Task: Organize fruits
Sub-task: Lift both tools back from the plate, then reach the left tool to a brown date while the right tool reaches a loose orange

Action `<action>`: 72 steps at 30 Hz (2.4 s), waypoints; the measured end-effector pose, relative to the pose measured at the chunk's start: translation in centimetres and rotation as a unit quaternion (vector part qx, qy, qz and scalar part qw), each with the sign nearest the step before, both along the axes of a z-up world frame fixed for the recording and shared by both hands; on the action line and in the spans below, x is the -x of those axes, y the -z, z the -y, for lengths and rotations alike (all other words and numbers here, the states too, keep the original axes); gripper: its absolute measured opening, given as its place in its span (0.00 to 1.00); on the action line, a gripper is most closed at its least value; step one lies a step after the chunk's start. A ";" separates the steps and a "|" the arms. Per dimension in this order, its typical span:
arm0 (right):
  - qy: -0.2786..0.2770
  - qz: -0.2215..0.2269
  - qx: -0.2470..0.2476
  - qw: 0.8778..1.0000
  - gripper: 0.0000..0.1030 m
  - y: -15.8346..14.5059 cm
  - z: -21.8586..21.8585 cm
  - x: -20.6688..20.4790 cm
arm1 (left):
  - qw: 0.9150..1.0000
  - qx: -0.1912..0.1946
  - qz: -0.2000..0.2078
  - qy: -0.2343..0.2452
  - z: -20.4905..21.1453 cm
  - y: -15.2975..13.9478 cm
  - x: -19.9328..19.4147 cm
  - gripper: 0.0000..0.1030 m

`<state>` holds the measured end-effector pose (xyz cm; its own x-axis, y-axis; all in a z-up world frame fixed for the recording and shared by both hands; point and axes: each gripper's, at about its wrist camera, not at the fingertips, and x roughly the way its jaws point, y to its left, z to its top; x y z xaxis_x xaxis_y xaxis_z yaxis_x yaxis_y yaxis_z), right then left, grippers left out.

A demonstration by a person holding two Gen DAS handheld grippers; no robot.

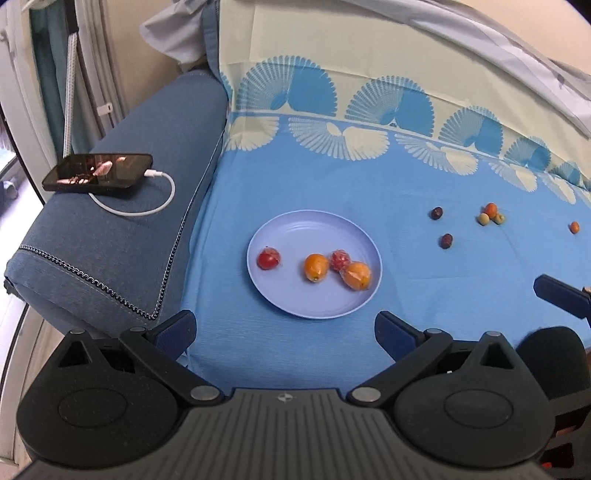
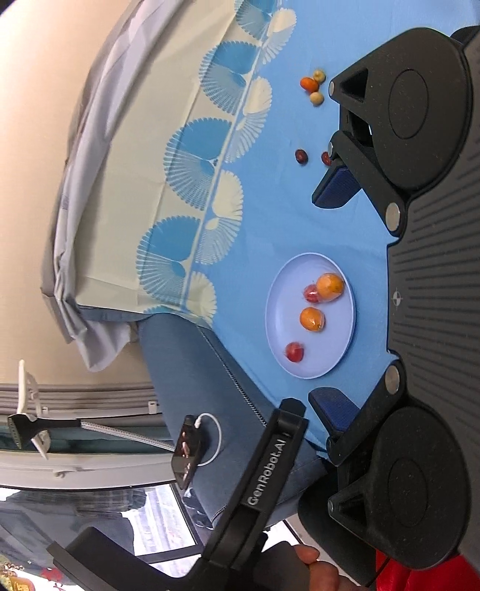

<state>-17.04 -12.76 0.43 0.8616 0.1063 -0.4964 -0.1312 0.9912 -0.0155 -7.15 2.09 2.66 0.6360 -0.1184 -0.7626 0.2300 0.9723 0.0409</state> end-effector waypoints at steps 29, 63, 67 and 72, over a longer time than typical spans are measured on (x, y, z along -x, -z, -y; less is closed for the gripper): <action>0.006 0.003 -0.031 0.999 0.99 0.5 1.2 0.5 | 0.999 -0.035 0.005 0.008 1.3 0.0 1.1 1.00; 0.378 0.009 -0.116 0.918 0.99 5.0 29.8 -3.1 | 0.989 -0.039 -0.072 0.121 20.7 5.7 -8.9 1.00; 0.463 0.039 -0.106 0.879 0.99 6.0 39.1 -5.4 | 0.987 -0.042 -0.063 0.143 25.5 8.2 -11.7 1.00; 0.552 0.032 -0.112 0.825 0.99 10.2 51.0 -9.8 | 0.983 -0.069 -0.049 0.165 30.6 12.8 -15.1 1.00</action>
